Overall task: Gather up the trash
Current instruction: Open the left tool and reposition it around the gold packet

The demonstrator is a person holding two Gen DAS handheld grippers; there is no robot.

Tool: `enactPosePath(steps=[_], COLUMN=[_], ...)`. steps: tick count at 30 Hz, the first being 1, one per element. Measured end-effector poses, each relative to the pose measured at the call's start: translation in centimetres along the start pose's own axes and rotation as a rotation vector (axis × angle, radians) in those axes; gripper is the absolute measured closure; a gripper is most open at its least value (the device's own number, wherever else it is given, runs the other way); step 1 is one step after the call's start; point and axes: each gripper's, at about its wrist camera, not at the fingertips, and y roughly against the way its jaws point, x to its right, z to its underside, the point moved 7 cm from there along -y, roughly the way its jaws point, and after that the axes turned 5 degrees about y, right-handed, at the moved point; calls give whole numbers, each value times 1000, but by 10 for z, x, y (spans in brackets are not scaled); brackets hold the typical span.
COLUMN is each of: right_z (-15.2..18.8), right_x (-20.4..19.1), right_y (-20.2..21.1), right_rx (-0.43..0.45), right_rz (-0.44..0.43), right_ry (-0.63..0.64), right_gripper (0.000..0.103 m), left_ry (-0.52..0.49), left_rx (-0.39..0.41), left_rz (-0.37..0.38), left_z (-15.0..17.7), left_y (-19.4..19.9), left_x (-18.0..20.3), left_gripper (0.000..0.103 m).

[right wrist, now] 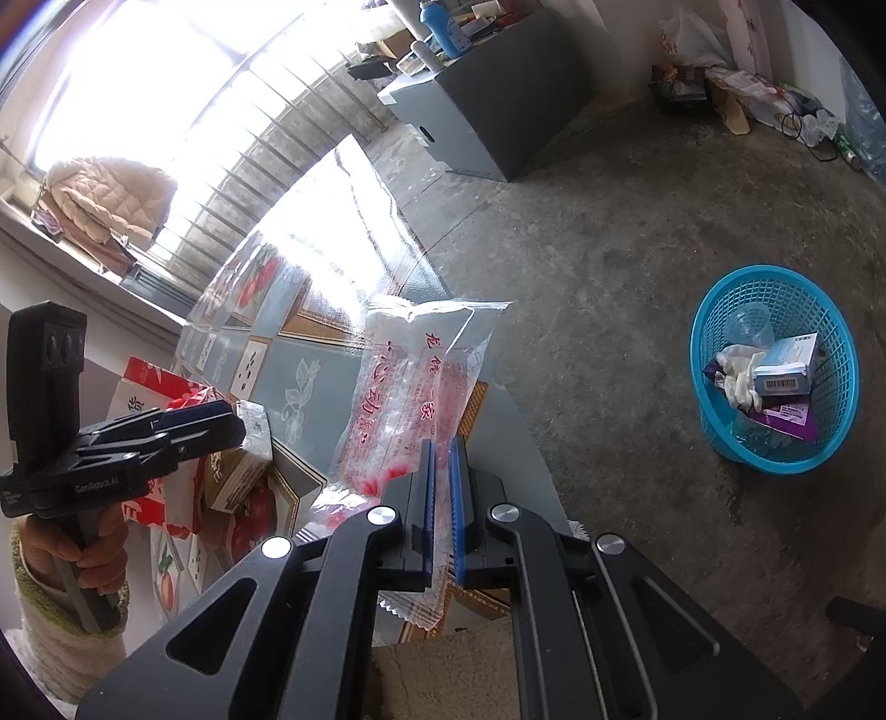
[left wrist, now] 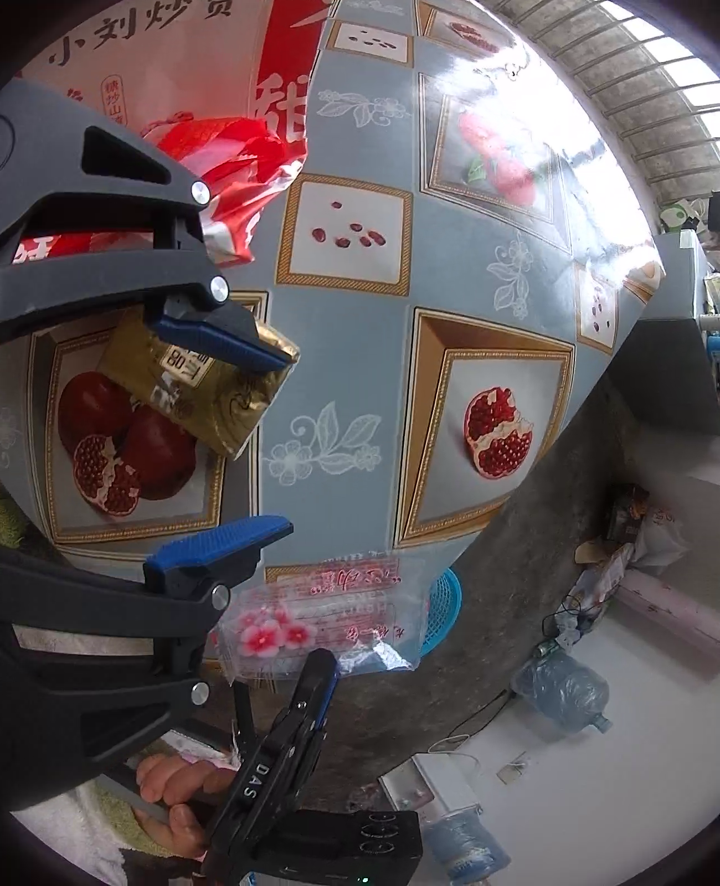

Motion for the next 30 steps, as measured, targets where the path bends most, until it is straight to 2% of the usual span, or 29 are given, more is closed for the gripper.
enactPosePath(steps=[8, 10, 15, 18, 20, 24, 27, 30], right_z=[0, 0, 0, 0, -1, 0, 1, 1], right_x=[5, 6, 6, 6, 6, 4, 4, 4], right_y=[3, 3, 3, 2, 1, 2, 3, 5], right_rx=[7, 8, 6, 4, 2, 7, 10, 9], right_rz=[-10, -11, -9, -5, -1, 4, 1, 1], right_ry=[-20, -23, -21, -20, -20, -24, -30, -27], right_gripper=[98, 98, 98, 98, 98, 98, 98, 98], left_ry=[148, 183, 275, 300, 272, 148, 110, 78], left_rx=[-56, -55, -16, 40, 74, 121, 127, 160], left_rz=[335, 361, 270, 191, 163, 101, 44, 74], left_z=[45, 55, 73, 73, 70, 62, 54, 49], left_y=[9, 8, -2, 2, 11, 27, 28, 37], left_x=[25, 25, 3, -9, -8, 7, 9, 18], left_gripper=[52, 51, 51, 51, 51, 50, 48, 48])
